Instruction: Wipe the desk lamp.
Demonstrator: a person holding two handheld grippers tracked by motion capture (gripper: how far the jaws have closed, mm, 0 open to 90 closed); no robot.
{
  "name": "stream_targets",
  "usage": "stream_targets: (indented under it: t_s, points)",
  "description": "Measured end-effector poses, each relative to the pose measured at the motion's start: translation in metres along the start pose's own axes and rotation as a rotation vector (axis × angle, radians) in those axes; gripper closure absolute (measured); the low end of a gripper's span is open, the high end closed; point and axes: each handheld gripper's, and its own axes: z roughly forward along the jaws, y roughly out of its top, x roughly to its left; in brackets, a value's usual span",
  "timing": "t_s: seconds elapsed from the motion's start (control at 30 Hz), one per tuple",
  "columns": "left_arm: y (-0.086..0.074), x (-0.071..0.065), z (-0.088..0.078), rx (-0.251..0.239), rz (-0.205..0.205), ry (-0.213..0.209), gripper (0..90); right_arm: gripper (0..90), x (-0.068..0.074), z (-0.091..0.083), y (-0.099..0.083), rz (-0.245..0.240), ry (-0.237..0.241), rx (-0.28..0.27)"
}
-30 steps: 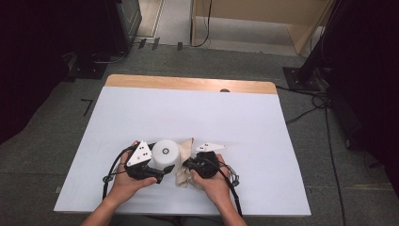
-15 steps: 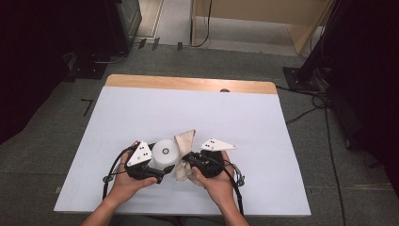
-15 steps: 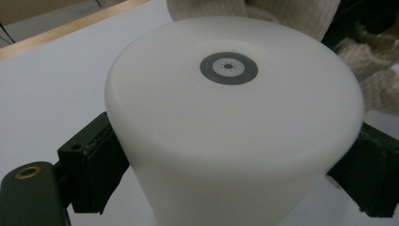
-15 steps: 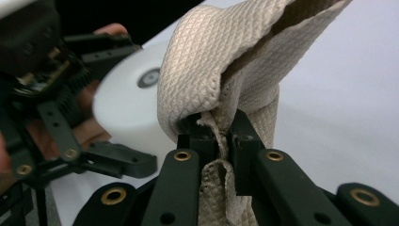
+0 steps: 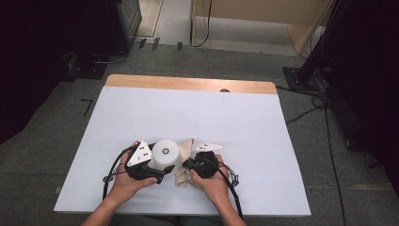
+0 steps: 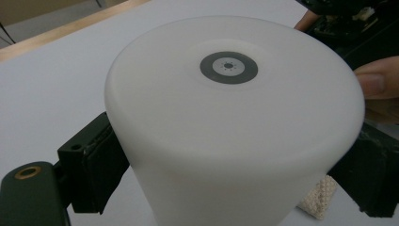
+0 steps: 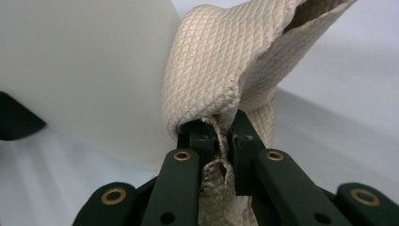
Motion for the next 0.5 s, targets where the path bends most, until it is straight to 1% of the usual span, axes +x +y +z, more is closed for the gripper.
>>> stream_targets:
  t_s: [0.3,0.37,0.4,0.5]
  points:
    - [-0.0005,-0.0003,-0.0003,-0.007,-0.010,0.003,8.6,83.3,-0.0008,-0.0007,0.0000,0.004,0.001,-0.006]
    - [-0.0006,0.0001,-0.0003,-0.007,-0.026,0.001,8.1,83.3,-0.0016,-0.0021,0.0006,0.002,-0.001,-0.012]
    - [-0.0002,0.0005,-0.0001,0.002,-0.040,0.001,7.5,83.2,-0.0018,-0.0031,0.0009,0.005,0.000,-0.010]
    - [0.0012,-0.0008,-0.0004,0.024,-0.076,0.033,2.0,83.2,-0.0045,-0.0057,0.0016,0.013,-0.004,-0.017]
